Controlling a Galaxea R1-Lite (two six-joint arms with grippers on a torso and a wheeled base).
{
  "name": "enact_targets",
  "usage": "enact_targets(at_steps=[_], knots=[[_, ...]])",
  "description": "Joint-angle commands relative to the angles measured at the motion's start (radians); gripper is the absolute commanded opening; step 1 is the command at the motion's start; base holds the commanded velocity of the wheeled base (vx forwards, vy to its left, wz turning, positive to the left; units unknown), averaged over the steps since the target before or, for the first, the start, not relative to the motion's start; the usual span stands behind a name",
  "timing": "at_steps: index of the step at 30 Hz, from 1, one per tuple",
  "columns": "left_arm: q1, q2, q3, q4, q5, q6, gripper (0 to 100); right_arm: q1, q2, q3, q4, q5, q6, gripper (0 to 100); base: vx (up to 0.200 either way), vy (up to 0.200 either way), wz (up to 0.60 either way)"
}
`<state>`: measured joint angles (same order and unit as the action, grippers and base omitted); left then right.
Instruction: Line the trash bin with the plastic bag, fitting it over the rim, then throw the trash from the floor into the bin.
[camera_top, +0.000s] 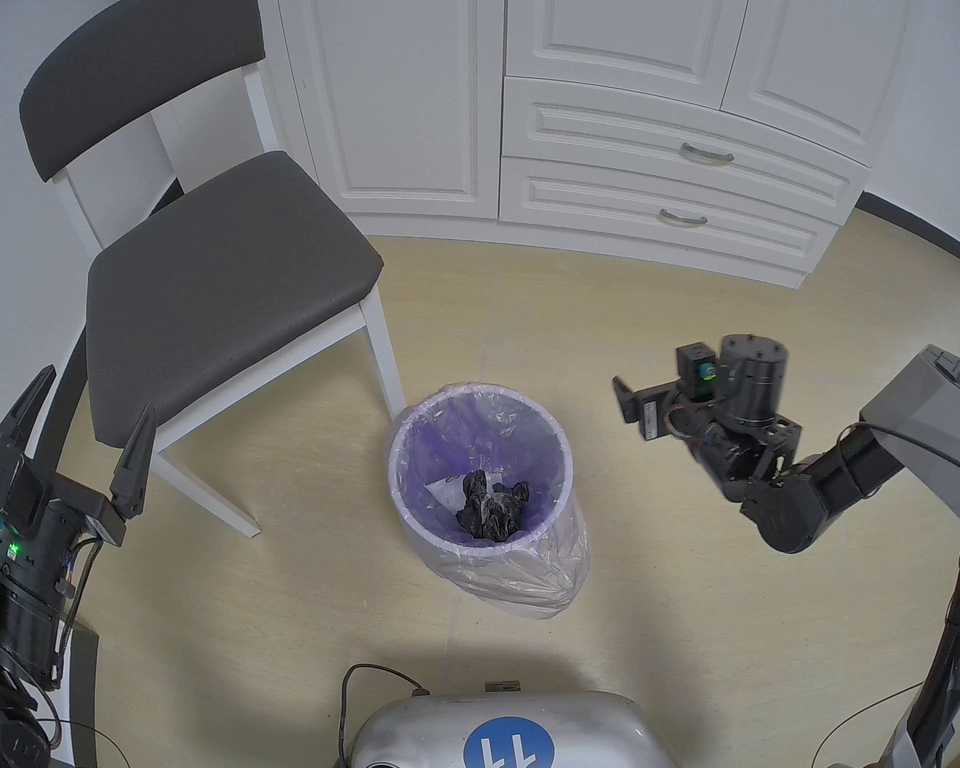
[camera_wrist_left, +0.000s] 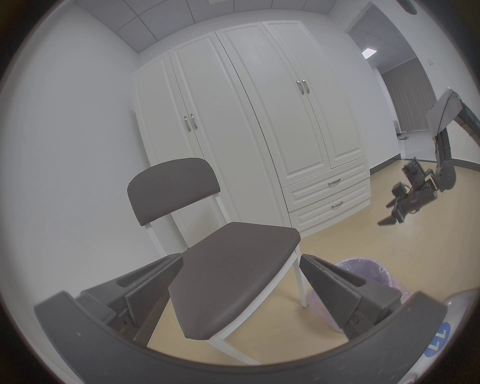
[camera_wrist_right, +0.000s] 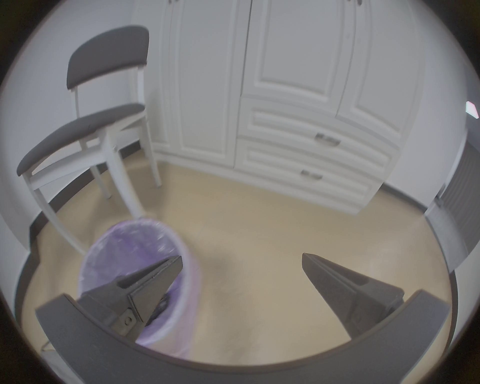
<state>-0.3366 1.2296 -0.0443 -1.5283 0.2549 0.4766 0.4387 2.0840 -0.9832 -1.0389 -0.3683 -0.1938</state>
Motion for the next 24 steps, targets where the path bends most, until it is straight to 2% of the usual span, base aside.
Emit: enact_targets(at_steps=[1,5,10,14,15,16,19,24], knots=[[0.005,0.005,0.003,0.0,0.0,-0.009,100,-0.324,0.007,0.218,-0.494,0.23,-0.268,100,0.0,0.0,0.0],[0.005,0.007,-0.005,0.0,0.001,-0.01,100,-0.345,-0.055,0.291,-0.503,0.235,-0.251,100,0.0,0.0,0.0],[0.01,0.002,-0.013,-0.003,0.003,-0.013,100,-0.376,-0.133,0.4,-0.517,0.233,-0.187,100,0.0,0.0,0.0],[0.039,-0.001,-0.043,-0.003,0.001,-0.055,100,-0.431,-0.246,0.514,-0.513,0.241,-0.091,100,0.0,0.0,0.0],[0.039,-0.001,-0.043,-0.003,0.001,-0.055,100,-0.431,-0.246,0.514,-0.513,0.241,-0.091,100,0.0,0.0,0.0],[0.068,0.001,-0.057,-0.001,-0.002,-0.081,100,-0.471,-0.305,0.549,-0.509,0.247,-0.044,100,0.0,0.0,0.0],[0.102,0.001,-0.071,-0.001,-0.008,-0.112,100,-0.528,-0.377,0.592,-0.509,0.249,0.02,100,0.0,0.0,0.0],[0.11,0.002,-0.083,0.0,-0.045,-0.174,100,-0.546,-0.47,0.678,-0.517,0.25,0.1,100,0.0,0.0,0.0]])
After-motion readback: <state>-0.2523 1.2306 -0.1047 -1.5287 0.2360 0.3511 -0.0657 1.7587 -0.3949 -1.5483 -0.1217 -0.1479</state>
